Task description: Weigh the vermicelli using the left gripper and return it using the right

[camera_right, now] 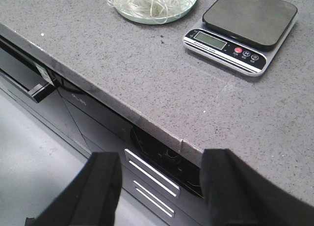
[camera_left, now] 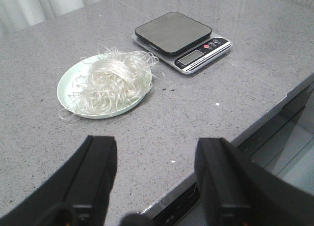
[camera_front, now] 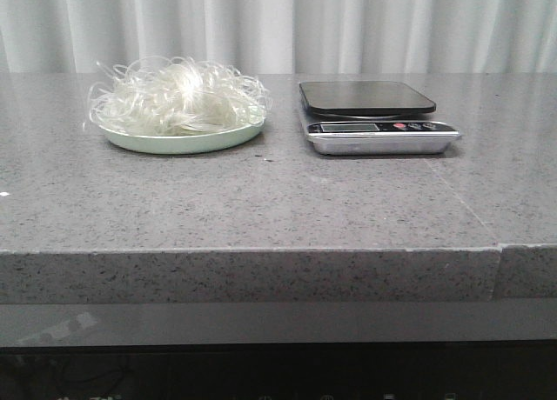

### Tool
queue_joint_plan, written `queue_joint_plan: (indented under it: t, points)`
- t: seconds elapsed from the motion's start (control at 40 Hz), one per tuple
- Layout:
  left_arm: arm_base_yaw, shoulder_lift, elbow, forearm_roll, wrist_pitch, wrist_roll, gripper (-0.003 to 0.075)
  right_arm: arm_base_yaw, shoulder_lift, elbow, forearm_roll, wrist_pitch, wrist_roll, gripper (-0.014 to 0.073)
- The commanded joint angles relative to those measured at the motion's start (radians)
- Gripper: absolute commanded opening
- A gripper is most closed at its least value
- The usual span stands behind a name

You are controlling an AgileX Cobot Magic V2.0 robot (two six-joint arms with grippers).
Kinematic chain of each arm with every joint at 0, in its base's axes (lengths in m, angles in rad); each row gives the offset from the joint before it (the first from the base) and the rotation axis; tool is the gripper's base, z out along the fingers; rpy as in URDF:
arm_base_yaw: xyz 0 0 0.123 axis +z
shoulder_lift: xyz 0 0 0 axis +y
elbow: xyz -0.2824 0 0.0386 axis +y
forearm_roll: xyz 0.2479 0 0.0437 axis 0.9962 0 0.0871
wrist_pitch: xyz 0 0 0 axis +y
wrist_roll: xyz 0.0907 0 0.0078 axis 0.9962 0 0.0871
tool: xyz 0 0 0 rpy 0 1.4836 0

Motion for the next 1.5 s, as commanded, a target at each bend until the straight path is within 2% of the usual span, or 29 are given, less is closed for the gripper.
queue_joint_plan:
  t: [0.0,0.12,0.15,0.17,0.23,0.3,1.1,1.3,1.48]
  points:
    - [-0.008,0.006,-0.024,0.002,-0.072,-0.008,0.0404,-0.006,0.009,-0.021,-0.010,-0.065,0.000,0.0483]
    - [-0.008,0.006,-0.024,0.002,-0.072,-0.008,0.0290,-0.006,0.009,-0.021,-0.010,-0.065,0.000,0.0389]
    - [-0.008,0.006,-0.024,0.002,-0.072,-0.008,0.0262,-0.006,0.009,-0.021,-0.010,-0.065,0.000,0.0358]
    - [-0.008,0.006,-0.024,0.002,-0.072,-0.008,0.0193,-0.006,0.009,-0.021,-0.010,-0.065,0.000,0.0276]
    - [-0.008,0.006,-0.024,0.002,-0.072,-0.008,0.0150,-0.006,0.009,-0.021,-0.010,-0.065,0.000,0.0222]
    - [-0.008,0.006,-0.024,0.002,-0.072,-0.008,0.0158,-0.006,0.009,-0.021,-0.010,-0.065,0.000,0.0160]
    - [0.003,0.005,-0.022,0.002,-0.072,-0.008,0.0155,-0.006,0.009,-0.021,-0.010,-0.065,0.000,0.0166]
    - [0.132,-0.041,0.020,0.002,-0.102,-0.008,0.0155,-0.006,0.009,-0.021,-0.010,-0.065,0.000,0.0166]
    - [0.271,-0.166,0.197,0.004,-0.343,-0.008,0.0155,-0.006,0.009,-0.021,-0.010,-0.065,0.000,0.0166]
